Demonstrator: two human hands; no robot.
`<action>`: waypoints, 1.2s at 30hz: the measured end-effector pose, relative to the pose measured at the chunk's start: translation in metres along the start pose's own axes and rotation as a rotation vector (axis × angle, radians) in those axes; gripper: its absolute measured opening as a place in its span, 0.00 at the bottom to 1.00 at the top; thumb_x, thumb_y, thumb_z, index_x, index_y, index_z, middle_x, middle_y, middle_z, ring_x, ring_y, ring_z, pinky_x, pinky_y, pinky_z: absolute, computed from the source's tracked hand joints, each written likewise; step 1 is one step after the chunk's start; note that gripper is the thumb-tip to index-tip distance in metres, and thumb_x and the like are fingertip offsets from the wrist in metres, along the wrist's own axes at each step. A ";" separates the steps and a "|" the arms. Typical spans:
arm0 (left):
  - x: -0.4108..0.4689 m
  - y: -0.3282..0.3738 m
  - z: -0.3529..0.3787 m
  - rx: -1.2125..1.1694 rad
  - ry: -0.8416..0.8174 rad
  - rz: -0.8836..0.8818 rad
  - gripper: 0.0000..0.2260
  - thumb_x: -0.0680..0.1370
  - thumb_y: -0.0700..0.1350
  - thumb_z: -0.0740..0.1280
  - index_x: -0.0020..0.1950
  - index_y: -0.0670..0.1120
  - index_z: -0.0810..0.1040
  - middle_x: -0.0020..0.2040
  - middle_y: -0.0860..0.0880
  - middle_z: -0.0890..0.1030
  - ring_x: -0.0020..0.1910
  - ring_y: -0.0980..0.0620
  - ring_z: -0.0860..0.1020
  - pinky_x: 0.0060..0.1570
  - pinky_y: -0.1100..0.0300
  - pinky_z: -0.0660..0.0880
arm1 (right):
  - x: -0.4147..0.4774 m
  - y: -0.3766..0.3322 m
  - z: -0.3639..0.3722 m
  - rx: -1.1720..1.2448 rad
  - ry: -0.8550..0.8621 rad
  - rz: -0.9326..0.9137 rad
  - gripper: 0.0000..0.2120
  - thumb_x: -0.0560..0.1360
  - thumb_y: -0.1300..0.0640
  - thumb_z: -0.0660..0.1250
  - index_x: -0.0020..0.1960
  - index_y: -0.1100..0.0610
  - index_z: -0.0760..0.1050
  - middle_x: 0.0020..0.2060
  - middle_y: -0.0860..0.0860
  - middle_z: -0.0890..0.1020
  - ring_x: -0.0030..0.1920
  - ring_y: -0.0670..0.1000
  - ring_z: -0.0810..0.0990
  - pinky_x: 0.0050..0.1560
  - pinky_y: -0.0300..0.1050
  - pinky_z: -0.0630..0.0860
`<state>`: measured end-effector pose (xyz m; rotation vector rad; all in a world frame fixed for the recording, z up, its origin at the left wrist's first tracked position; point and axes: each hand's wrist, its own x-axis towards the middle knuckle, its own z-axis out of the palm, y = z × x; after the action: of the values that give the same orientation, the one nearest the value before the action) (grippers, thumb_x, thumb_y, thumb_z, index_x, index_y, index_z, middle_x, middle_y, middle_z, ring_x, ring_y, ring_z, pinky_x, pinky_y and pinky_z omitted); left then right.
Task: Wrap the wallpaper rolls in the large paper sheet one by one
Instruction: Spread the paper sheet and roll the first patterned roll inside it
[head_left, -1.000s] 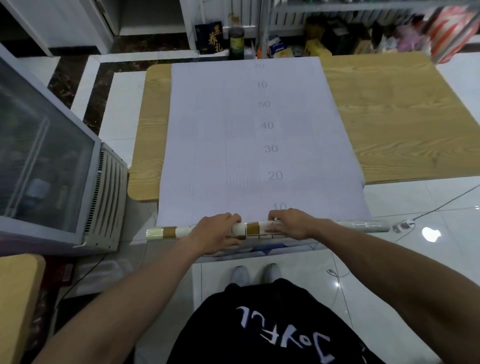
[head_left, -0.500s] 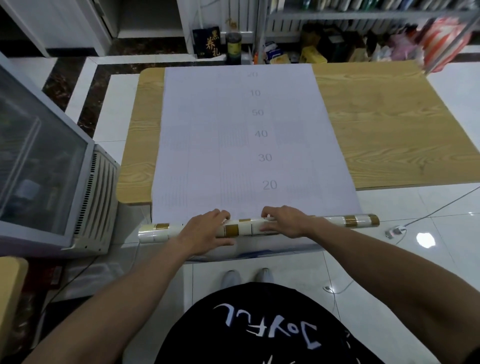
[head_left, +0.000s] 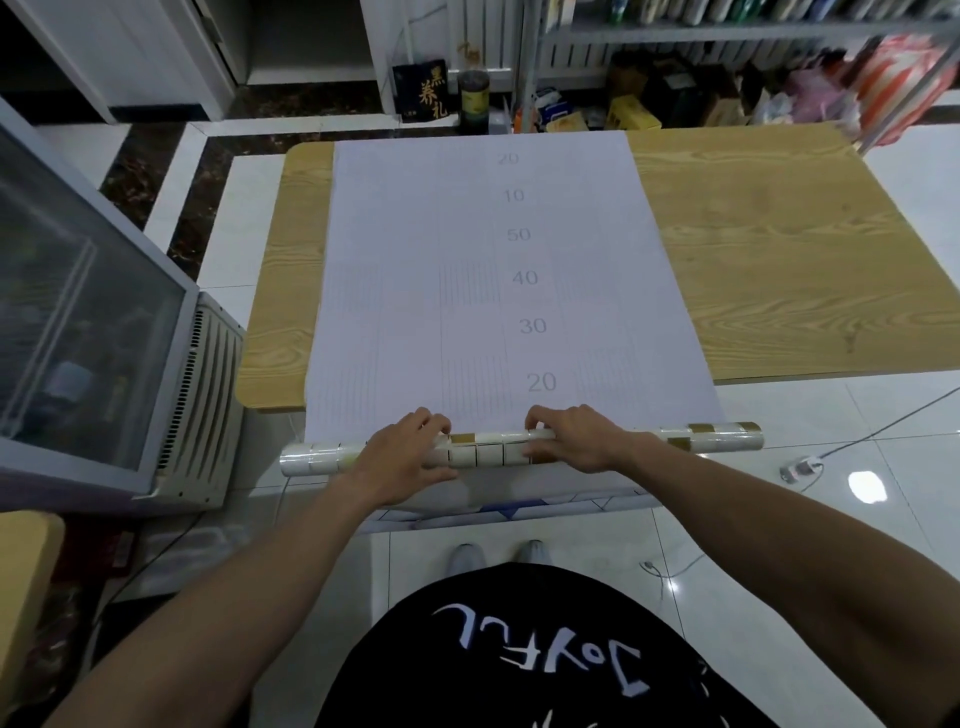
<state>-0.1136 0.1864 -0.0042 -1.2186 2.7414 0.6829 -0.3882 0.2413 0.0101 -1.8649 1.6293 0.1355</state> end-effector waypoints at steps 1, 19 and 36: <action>0.000 0.001 -0.001 0.005 0.006 -0.011 0.21 0.74 0.61 0.67 0.59 0.50 0.70 0.54 0.53 0.73 0.42 0.54 0.71 0.39 0.61 0.68 | 0.000 -0.001 0.000 -0.033 0.000 0.002 0.20 0.78 0.38 0.57 0.59 0.53 0.69 0.44 0.52 0.79 0.41 0.53 0.74 0.47 0.46 0.66; 0.007 0.000 -0.007 0.043 0.050 -0.072 0.18 0.77 0.61 0.62 0.58 0.49 0.74 0.50 0.52 0.76 0.47 0.53 0.72 0.44 0.59 0.68 | 0.002 0.005 -0.005 -0.131 0.103 0.039 0.23 0.75 0.34 0.58 0.59 0.50 0.73 0.47 0.48 0.75 0.48 0.49 0.70 0.61 0.54 0.66; 0.018 -0.011 -0.010 0.086 0.058 -0.055 0.18 0.79 0.59 0.59 0.58 0.49 0.76 0.51 0.52 0.75 0.49 0.53 0.71 0.45 0.58 0.68 | 0.008 0.017 -0.013 -0.164 0.093 -0.001 0.30 0.71 0.32 0.63 0.64 0.50 0.72 0.57 0.50 0.74 0.58 0.51 0.70 0.59 0.51 0.67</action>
<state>-0.1168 0.1629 -0.0038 -1.3091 2.7399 0.5271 -0.4066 0.2276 0.0101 -2.0222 1.7255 0.1894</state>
